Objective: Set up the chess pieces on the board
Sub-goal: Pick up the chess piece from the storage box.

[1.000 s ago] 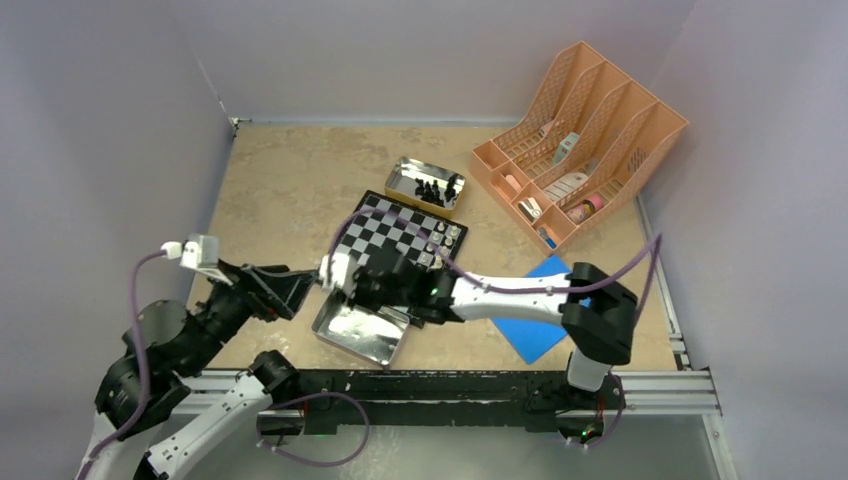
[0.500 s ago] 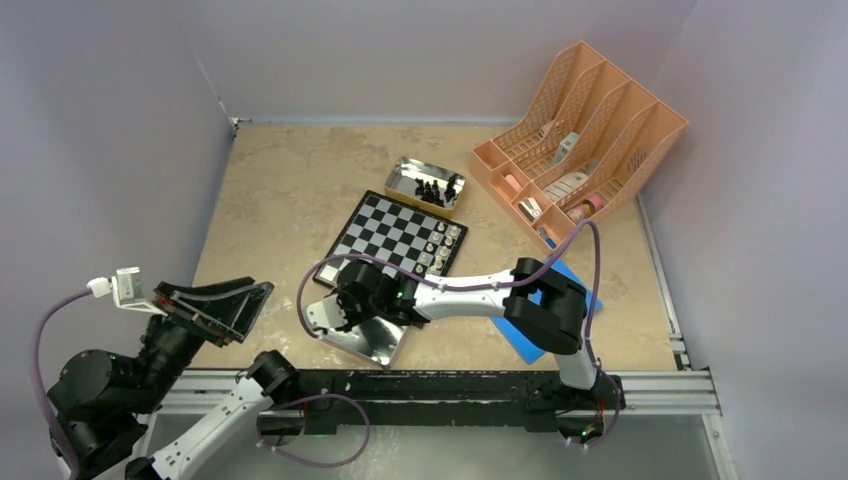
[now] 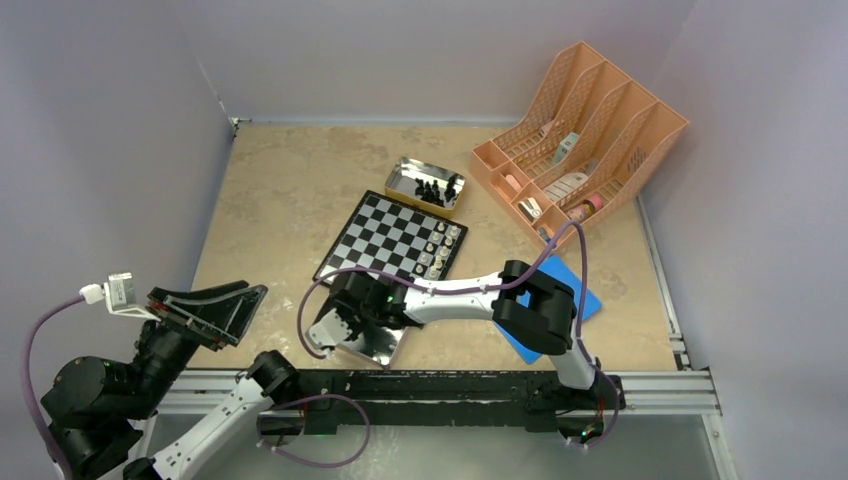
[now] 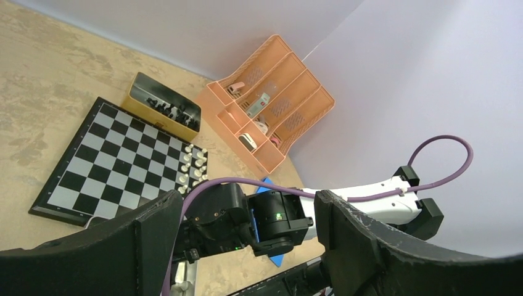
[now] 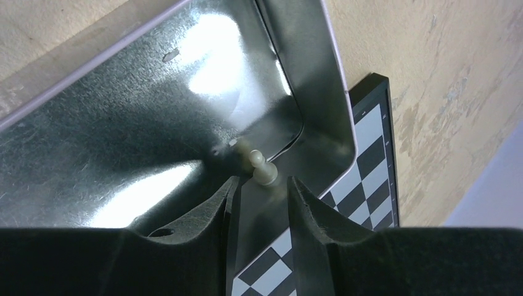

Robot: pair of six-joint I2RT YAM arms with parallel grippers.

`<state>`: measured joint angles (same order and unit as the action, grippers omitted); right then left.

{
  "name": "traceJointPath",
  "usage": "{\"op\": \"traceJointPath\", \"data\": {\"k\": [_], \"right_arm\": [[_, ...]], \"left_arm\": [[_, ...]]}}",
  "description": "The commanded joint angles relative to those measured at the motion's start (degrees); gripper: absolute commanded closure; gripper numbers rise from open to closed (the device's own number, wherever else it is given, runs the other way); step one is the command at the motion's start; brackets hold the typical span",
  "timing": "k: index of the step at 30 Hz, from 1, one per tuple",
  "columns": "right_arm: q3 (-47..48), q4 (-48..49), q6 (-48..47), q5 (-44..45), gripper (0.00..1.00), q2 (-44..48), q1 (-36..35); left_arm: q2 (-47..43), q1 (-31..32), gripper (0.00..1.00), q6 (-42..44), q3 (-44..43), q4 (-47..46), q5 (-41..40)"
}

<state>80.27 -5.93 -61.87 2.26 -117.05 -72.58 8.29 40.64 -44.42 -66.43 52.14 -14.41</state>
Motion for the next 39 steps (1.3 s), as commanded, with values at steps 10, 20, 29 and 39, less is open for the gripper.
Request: {"op": "traceJointPath", "data": {"k": [10, 20, 29, 39], "right_arm": [[3.8, -2.8, -7.4, 0.9, 0.65, -1.8, -0.5], [5.7, -4.3, -9.6, 1.6, 0.67, -3.8, -0.6], [6.7, -6.0, -11.3, 2.0, 0.70, -5.4, -0.8], [6.8, -7.9, -11.2, 0.4, 0.84, -5.1, -1.1]], "left_arm": [[-1.8, 0.1, 0.23, -1.1, -0.8, 0.3, -0.8], [-2.5, 0.1, 0.23, -1.7, -0.3, 0.2, -1.2], [-2.8, 0.1, 0.23, -1.5, -0.2, 0.3, -1.5], [-2.7, 0.1, 0.23, -1.5, 0.0, 0.1, -1.6]]}}
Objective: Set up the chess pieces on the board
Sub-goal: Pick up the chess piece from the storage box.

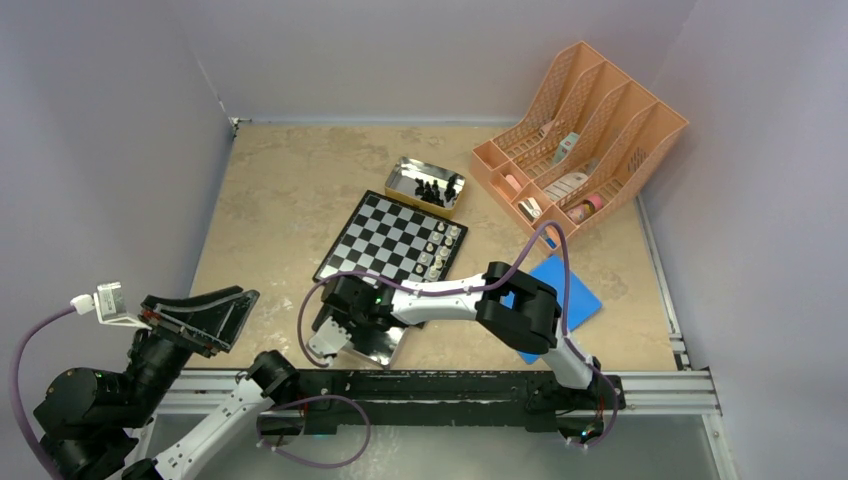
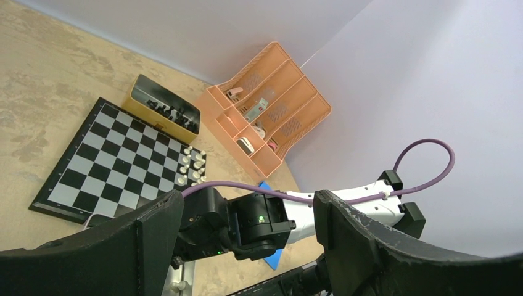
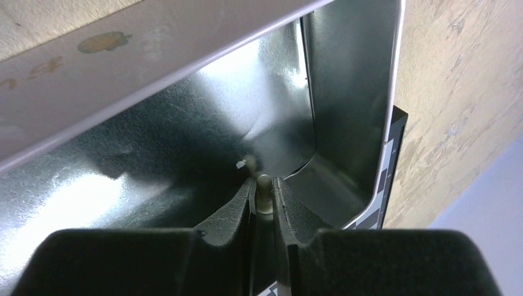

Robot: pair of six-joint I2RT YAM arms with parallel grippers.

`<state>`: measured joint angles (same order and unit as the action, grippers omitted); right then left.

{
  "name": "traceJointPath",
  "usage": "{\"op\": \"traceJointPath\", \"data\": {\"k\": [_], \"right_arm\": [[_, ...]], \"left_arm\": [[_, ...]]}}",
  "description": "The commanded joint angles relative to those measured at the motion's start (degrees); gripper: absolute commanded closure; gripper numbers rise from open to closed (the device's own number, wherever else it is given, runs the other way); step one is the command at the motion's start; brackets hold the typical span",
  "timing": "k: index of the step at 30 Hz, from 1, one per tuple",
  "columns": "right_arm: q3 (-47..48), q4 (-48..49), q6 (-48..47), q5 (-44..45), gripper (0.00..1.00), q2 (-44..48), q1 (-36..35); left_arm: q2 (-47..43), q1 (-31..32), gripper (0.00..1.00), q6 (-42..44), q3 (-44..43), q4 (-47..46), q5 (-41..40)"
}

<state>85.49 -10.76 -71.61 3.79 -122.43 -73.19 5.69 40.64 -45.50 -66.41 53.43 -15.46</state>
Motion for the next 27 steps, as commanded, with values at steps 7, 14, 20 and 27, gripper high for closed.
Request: {"op": "traceJointPath", "data": {"k": [7, 14, 20, 27], "right_arm": [[0.6, -1.4, 1.3, -3.7, 0.91, 2.5, -0.6], [-5.6, 4.4, 6.5, -11.8, 0.95, 9.3, 0.3], [-11.0, 11.2, 14.7, -24.3, 0.95, 15.6, 3.9], [-17.5, 25.1, 34.8, -30.5, 0.94, 21.7, 8.6]], "left_arm": [[1.5, 0.1, 0.23, 0.8, 0.4, -1.2, 0.2], [2.3, 0.1, 0.24, 1.9, 3.6, -0.9, 0.1], [5.8, 0.1, 0.25, 4.6, 4.9, 0.4, 0.2], [13.2, 0.1, 0.29, 7.1, 6.6, 1.9, 3.3]]}}
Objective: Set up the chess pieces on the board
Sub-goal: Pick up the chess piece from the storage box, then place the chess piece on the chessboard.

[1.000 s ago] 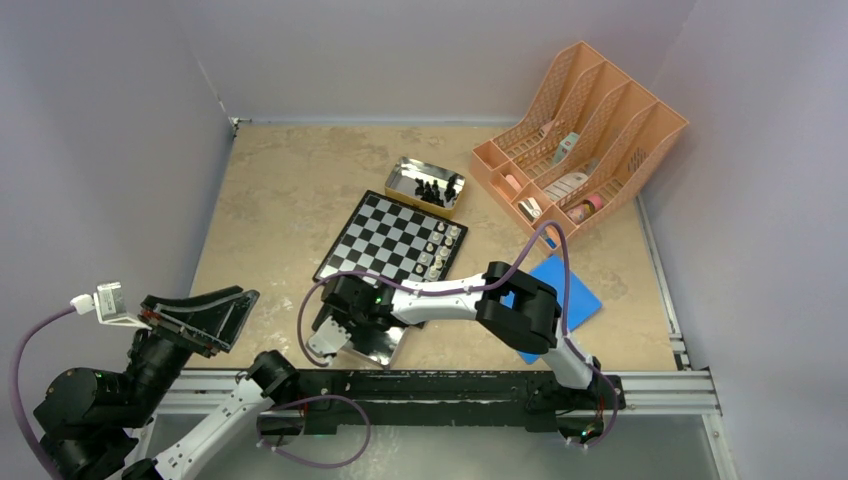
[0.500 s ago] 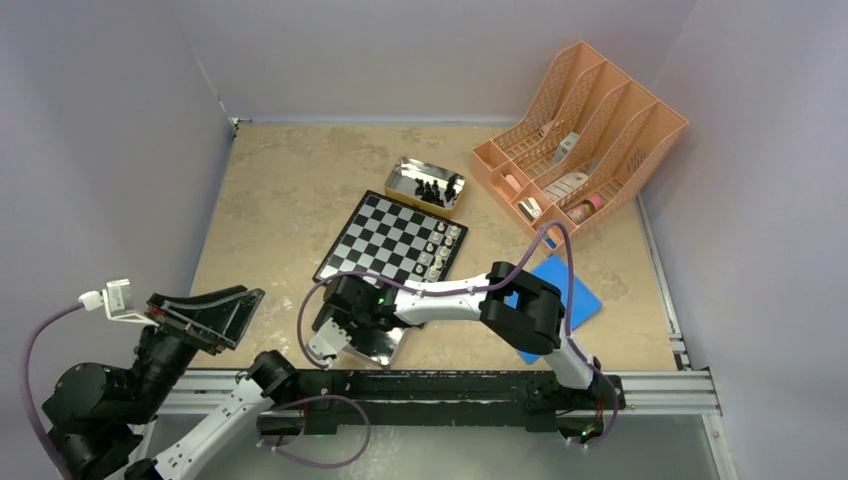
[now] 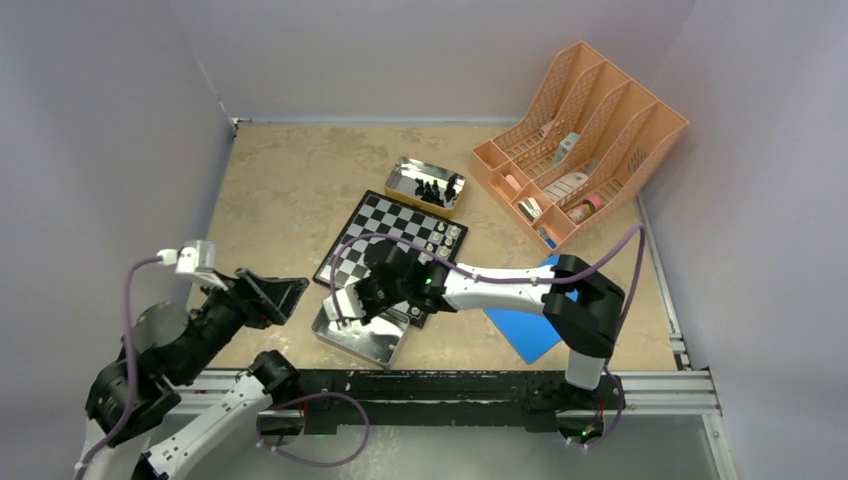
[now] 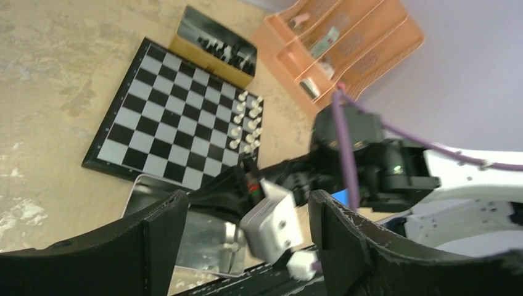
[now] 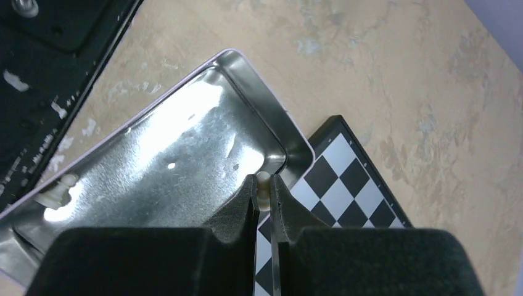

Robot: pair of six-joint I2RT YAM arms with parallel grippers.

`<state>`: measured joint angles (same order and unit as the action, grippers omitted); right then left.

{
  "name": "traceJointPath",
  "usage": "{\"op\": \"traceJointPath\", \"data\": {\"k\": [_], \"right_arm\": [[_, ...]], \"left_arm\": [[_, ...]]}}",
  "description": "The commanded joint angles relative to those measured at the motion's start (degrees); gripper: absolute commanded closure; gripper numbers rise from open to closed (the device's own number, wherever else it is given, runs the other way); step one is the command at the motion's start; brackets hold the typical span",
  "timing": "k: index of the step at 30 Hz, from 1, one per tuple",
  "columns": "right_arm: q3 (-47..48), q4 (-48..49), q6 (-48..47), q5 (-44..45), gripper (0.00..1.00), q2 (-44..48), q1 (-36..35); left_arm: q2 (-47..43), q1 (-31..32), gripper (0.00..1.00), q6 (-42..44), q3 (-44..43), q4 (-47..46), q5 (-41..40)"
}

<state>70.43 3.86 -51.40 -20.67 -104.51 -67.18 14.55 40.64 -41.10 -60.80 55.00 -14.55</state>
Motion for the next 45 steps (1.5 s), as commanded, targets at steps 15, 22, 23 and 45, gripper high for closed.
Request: {"op": "traceJointPath", "data": {"k": [15, 22, 23, 45], "right_arm": [[-14.3, 33.6, 42.4, 0.2, 0.92, 4.1, 16.1], [-13.0, 32.3, 43.8, 2.7, 0.91, -1.2, 17.1], [-13.0, 32.1, 43.8, 2.9, 0.91, -1.5, 17.2], [-12.1, 28.4, 42.8, 1.5, 0.86, -5.7, 17.6]], "left_arm": [[7.1, 0.1, 0.34, 3.4, 4.3, -3.2, 1.9], [9.7, 0.1, 0.34, 2.8, 4.4, -3.7, 2.7], [9.8, 0.1, 0.34, 2.7, 4.5, -3.7, 2.8], [11.5, 0.1, 0.34, 3.1, 6.7, -5.9, 4.6]]}}
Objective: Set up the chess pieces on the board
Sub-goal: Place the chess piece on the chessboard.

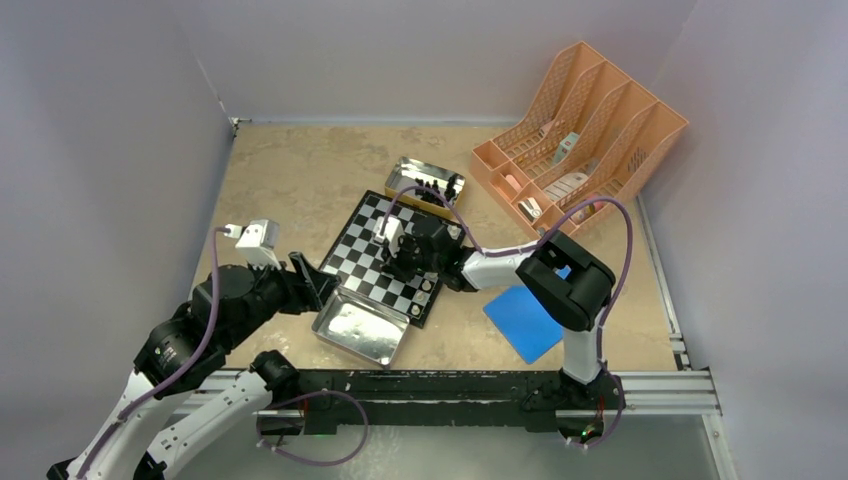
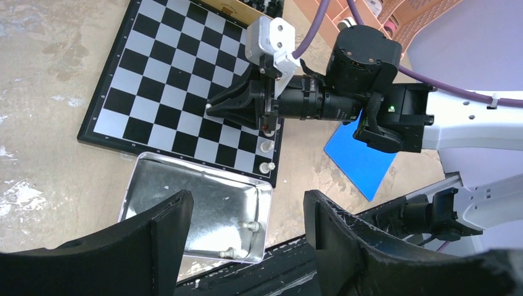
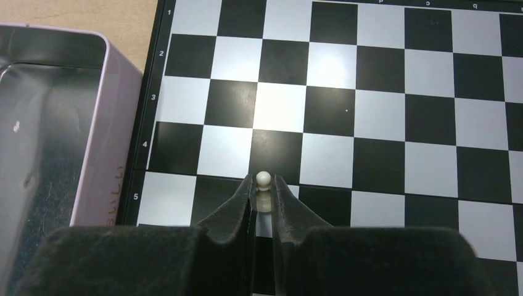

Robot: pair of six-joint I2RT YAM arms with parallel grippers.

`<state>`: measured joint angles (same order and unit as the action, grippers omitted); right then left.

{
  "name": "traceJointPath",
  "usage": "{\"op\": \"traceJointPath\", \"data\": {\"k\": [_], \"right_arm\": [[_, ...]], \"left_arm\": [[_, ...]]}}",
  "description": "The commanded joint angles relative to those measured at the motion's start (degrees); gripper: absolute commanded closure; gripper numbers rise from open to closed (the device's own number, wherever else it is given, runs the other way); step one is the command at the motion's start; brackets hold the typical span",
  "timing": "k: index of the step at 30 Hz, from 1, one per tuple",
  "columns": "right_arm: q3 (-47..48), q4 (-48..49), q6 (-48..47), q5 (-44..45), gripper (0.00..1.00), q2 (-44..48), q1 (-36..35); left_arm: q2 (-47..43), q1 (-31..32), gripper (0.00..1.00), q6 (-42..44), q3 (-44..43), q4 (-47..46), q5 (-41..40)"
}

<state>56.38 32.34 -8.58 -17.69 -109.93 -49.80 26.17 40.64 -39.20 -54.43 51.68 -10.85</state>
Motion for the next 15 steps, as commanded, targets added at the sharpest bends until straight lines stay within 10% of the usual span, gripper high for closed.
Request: {"op": "traceJointPath", "data": {"k": [1, 15], "right_arm": [[2.0, -0.2, 0.1, -1.4, 0.85, -0.2, 0.2], [1.0, -0.7, 1.6, -1.5, 0.70, 5.6, 0.3]], "left_arm": [[-0.2, 0.1, 0.34, 1.2, 0.4, -2.5, 0.9], [1.5, 0.1, 0.34, 1.3, 0.9, -2.5, 1.4]]}}
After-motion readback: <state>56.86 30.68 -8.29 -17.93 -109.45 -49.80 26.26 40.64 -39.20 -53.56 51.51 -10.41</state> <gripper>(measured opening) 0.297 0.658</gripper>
